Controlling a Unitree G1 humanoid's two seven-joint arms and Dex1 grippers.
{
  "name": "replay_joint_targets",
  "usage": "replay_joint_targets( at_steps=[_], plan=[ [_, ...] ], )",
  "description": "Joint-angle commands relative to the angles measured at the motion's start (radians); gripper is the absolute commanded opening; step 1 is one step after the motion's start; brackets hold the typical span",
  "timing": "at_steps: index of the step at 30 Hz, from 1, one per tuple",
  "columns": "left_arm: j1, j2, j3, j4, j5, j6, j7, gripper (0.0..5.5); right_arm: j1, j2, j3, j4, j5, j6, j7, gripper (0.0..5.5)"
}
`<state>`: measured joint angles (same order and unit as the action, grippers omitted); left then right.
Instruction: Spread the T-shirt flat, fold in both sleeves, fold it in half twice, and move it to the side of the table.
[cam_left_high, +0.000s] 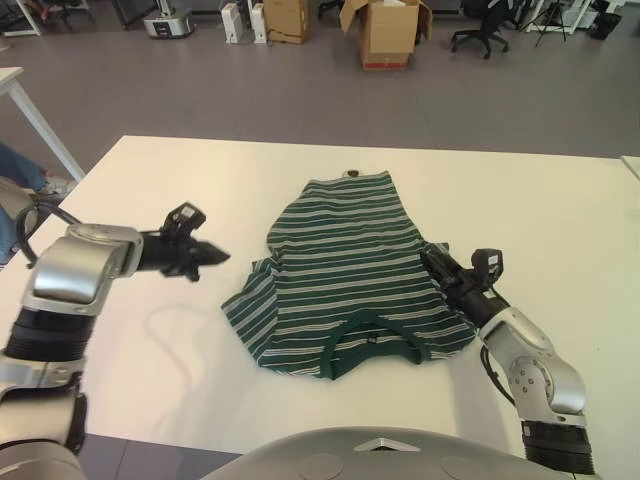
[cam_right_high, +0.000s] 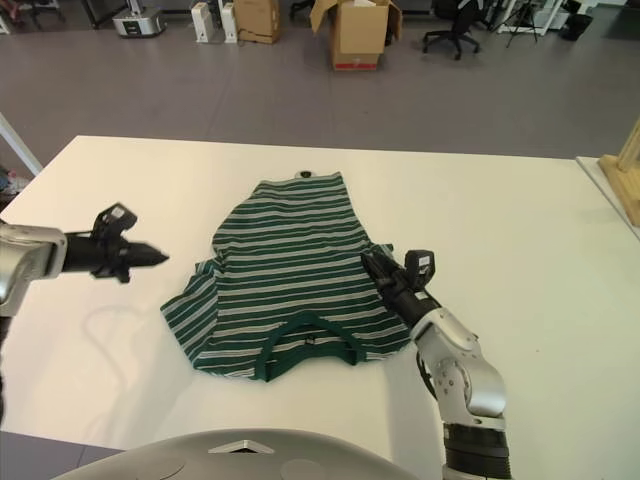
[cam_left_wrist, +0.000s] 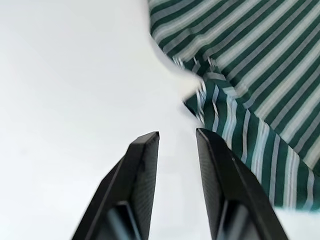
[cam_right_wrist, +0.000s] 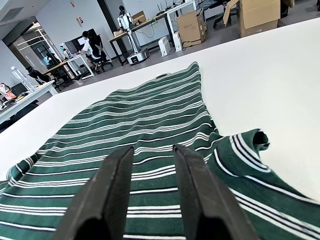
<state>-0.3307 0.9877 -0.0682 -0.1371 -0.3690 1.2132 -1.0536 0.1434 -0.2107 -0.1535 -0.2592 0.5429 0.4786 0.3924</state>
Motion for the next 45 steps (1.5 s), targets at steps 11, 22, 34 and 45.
replay_joint_targets(
  at_steps=[11, 22, 34, 45],
  plan=[
    [0.356, -0.155, 0.240, -0.181, -0.118, 0.166, 0.240, 1.35, 0.029, -0.020, 0.018, -0.016, -0.014, 0.000, -0.003, 1.46],
    [0.425, -0.508, 0.520, -0.328, -0.187, 0.397, 0.454, 1.35, 0.030, -0.048, 0.033, 0.001, -0.017, 0.007, 0.012, 1.46],
    [0.361, -0.574, 0.521, -0.297, -0.159, 0.335, 0.573, 1.35, 0.028, -0.061, 0.048, 0.016, -0.016, 0.002, 0.025, 1.46],
    [0.364, -0.629, 0.504, -0.310, -0.162, 0.293, 0.624, 0.58, 0.022, -0.069, 0.044, 0.028, -0.018, 0.002, 0.039, 1.50]
  ],
)
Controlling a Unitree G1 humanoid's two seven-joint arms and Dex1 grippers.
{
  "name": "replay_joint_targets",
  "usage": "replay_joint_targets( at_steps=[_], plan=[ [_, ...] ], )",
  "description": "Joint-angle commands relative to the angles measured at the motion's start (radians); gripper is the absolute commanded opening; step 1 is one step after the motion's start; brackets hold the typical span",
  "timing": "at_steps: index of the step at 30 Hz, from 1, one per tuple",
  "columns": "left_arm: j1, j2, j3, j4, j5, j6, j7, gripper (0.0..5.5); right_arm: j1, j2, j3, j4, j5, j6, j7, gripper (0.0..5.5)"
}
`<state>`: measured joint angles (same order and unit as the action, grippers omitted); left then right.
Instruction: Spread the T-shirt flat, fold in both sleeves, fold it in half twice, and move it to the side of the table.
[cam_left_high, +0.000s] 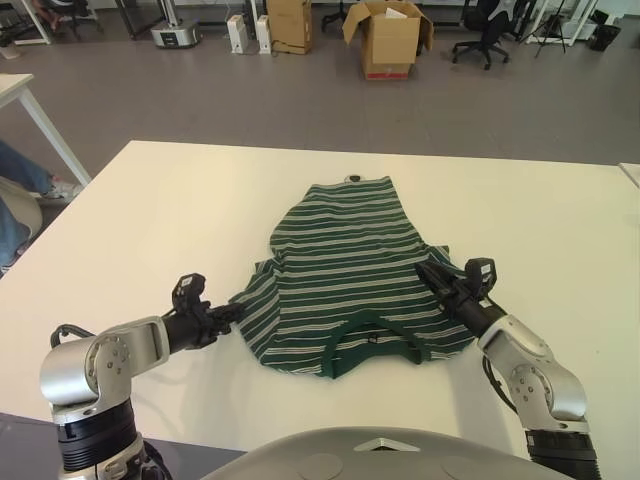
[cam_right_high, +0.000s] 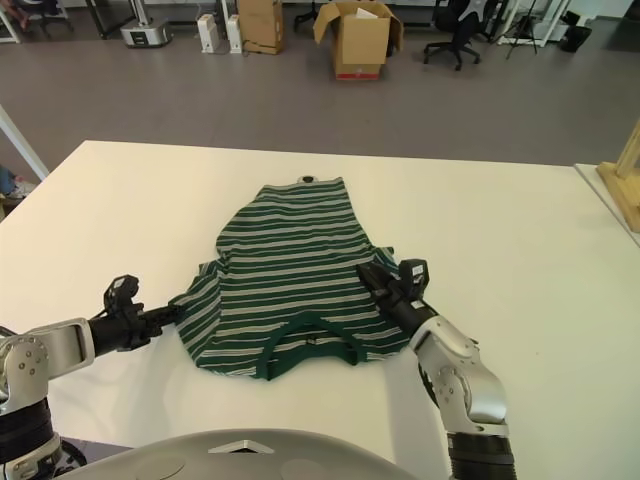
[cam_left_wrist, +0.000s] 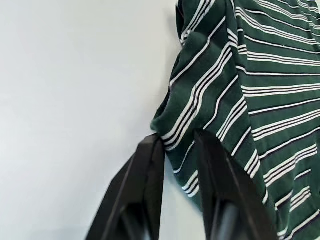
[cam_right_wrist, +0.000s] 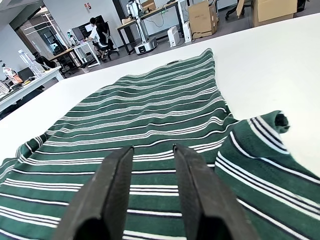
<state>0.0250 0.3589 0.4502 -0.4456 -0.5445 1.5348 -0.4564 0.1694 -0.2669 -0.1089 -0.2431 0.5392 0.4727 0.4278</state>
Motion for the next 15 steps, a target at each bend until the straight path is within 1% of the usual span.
replay_joint_targets(
  at_steps=[1, 3, 5, 7, 12, 15],
  plan=[
    [0.009, 0.003, -0.018, 0.003, 0.018, -0.048, 0.032, 0.45, -0.003, -0.012, 0.000, 0.011, -0.014, 0.008, 0.003, 1.50],
    [0.012, 0.011, -0.029, 0.013, 0.030, -0.089, 0.042, 0.02, -0.003, -0.009, 0.002, 0.011, -0.016, 0.008, 0.003, 1.50],
    [0.015, 0.029, -0.045, 0.033, 0.046, -0.145, 0.051, 0.02, -0.001, -0.005, 0.004, 0.010, -0.017, 0.007, 0.002, 1.50],
    [0.021, 0.077, -0.074, 0.075, 0.080, -0.225, 0.044, 0.02, 0.000, -0.003, 0.005, 0.010, -0.019, 0.006, 0.003, 1.50],
    [-0.026, 0.220, -0.172, 0.283, 0.205, -0.504, 0.002, 0.02, 0.000, 0.004, 0.005, 0.010, -0.025, 0.006, 0.003, 1.50],
    [-0.058, 0.226, -0.225, 0.262, 0.224, -0.616, -0.022, 0.02, -0.004, 0.004, 0.007, 0.012, -0.028, 0.007, 0.006, 1.50]
  ],
)
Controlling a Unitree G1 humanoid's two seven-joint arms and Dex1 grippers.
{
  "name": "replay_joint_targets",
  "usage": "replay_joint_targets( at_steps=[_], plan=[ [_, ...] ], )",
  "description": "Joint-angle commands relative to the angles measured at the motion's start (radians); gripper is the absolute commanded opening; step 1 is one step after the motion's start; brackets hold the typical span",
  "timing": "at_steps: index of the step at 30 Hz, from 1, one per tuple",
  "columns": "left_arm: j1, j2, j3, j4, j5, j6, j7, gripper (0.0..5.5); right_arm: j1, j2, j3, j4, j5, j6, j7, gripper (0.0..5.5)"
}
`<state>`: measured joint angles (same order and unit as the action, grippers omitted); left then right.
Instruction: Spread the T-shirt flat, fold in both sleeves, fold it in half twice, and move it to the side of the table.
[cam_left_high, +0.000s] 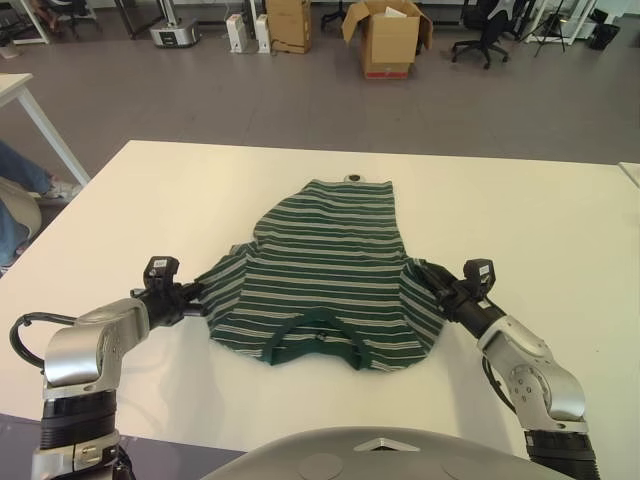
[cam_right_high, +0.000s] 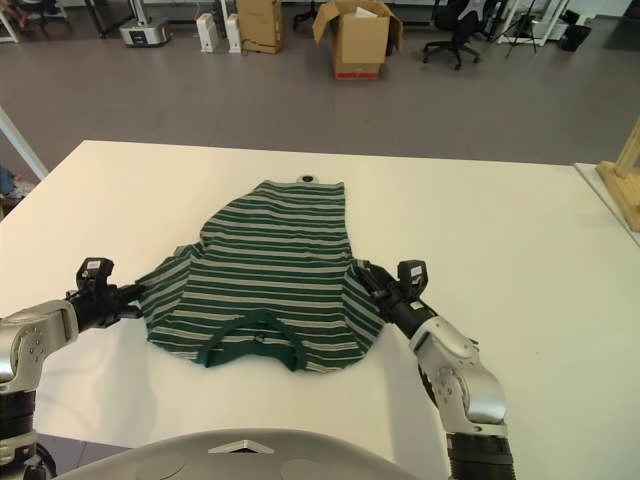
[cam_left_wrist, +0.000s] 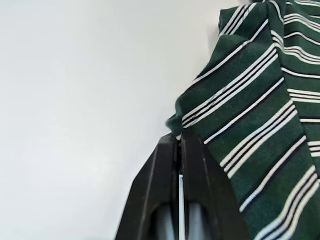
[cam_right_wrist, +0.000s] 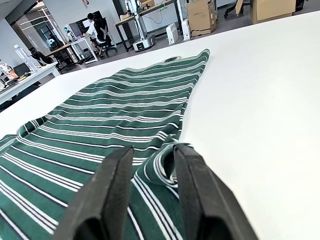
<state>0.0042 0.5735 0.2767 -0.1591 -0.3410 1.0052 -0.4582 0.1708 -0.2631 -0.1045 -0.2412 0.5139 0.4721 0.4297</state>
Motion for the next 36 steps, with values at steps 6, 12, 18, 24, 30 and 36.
replay_joint_targets(
  at_steps=[6, 12, 18, 24, 30, 36],
  plan=[
    [-0.073, -0.003, -0.140, -0.169, 0.033, -0.212, -0.028, 0.02, -0.006, 0.008, 0.013, 0.020, -0.010, 0.000, 0.005, 1.50],
    [-0.018, 0.010, -0.211, -0.308, -0.002, -0.116, -0.050, 0.02, -0.014, 0.017, 0.025, 0.036, -0.015, -0.010, 0.005, 1.50],
    [-0.042, -0.033, -0.280, -0.314, -0.038, -0.017, -0.044, 0.02, -0.018, 0.015, 0.027, 0.041, -0.015, -0.010, 0.003, 1.50],
    [-0.040, -0.064, -0.322, -0.351, -0.092, 0.050, -0.049, 0.02, -0.016, 0.019, 0.027, 0.048, -0.016, -0.015, -0.001, 1.50],
    [-0.064, -0.145, -0.310, -0.357, -0.198, 0.139, -0.040, 0.51, -0.015, 0.021, 0.028, 0.053, -0.018, -0.017, 0.000, 1.50],
    [-0.396, -0.268, -0.117, -0.314, -0.381, 0.083, -0.005, 0.95, -0.012, 0.004, -0.040, 0.026, 0.023, 0.000, -0.008, 1.50]
  ],
)
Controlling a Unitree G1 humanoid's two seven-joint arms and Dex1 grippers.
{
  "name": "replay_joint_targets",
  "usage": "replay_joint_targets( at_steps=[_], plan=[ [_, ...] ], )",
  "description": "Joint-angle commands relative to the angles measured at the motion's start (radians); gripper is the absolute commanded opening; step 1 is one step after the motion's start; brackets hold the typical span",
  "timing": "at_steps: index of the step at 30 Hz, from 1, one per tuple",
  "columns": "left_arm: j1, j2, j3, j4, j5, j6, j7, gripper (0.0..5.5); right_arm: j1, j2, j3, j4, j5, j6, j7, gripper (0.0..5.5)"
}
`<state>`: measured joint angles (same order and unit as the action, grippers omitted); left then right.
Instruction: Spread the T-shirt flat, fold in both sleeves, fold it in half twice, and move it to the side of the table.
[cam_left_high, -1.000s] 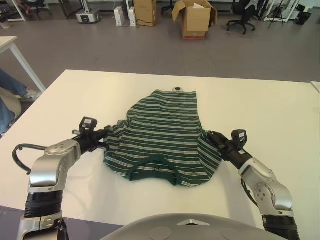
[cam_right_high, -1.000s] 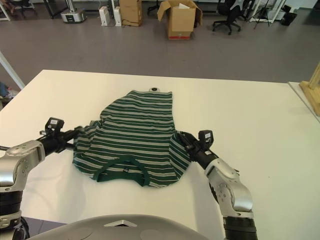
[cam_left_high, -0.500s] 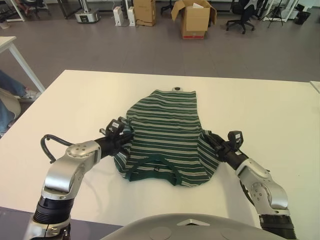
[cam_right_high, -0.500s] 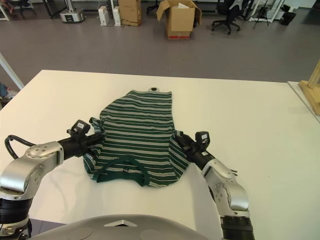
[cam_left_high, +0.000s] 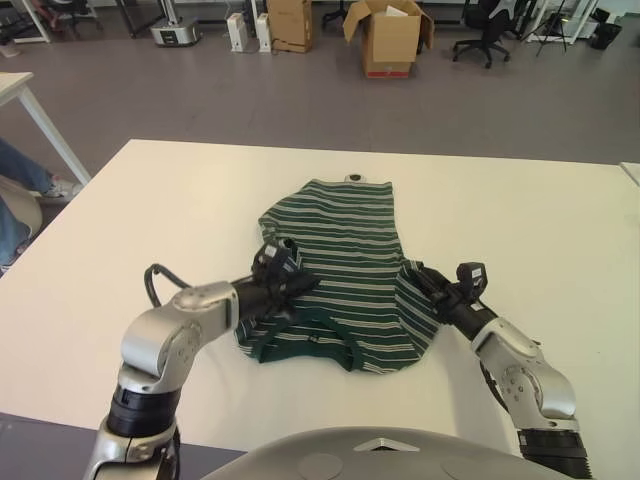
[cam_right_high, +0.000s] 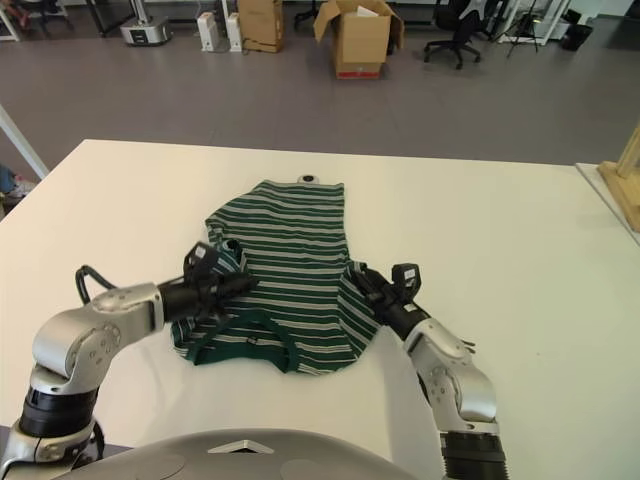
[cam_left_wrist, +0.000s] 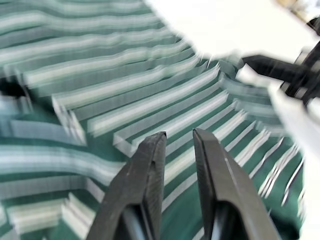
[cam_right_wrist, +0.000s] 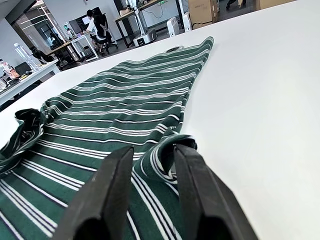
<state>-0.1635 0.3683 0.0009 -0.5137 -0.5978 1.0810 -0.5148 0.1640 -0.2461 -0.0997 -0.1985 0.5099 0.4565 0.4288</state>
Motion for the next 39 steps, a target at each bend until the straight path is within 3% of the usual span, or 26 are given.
replay_joint_targets(
  at_steps=[1, 3, 5, 7, 9, 13, 20, 33, 39],
  plan=[
    [-0.302, -0.049, 0.203, 0.081, -0.137, -0.004, 0.060, 0.95, -0.002, -0.016, -0.064, -0.033, 0.044, 0.030, -0.010, 1.50],
    [-0.333, 0.096, 0.158, 0.193, -0.006, -0.120, 0.000, 0.95, 0.013, -0.025, -0.109, -0.071, 0.099, 0.079, -0.017, 1.50],
    [-0.232, 0.349, -0.070, 0.338, 0.323, -0.500, -0.155, 0.95, 0.036, -0.048, -0.158, -0.112, 0.167, 0.147, -0.019, 1.50],
    [-0.144, 0.482, -0.214, 0.462, 0.549, -0.853, -0.245, 0.95, 0.050, -0.077, -0.204, -0.132, 0.224, 0.208, -0.013, 1.50],
    [-0.078, 0.517, -0.271, 0.543, 0.647, -1.061, -0.260, 0.95, 0.061, -0.117, -0.241, -0.140, 0.277, 0.279, -0.001, 1.50],
    [0.010, 0.465, -0.272, 0.608, 0.645, -1.252, -0.265, 0.95, 0.097, -0.179, -0.218, -0.146, 0.281, 0.383, 0.006, 1.50],
    [0.185, 0.431, -0.283, 0.587, 0.675, -1.392, -0.253, 0.95, 0.158, -0.237, -0.170, -0.145, 0.236, 0.445, 0.006, 1.50],
    [0.260, 0.395, -0.282, 0.507, 0.668, -1.366, -0.279, 0.95, 0.024, -0.090, -0.280, 0.026, 0.313, 0.470, -0.131, 1.50],
    [0.249, 0.394, -0.272, 0.545, 0.669, -1.382, -0.278, 0.99, 0.044, -0.099, -0.254, 0.021, 0.311, 0.497, -0.118, 0.45]
  ],
)
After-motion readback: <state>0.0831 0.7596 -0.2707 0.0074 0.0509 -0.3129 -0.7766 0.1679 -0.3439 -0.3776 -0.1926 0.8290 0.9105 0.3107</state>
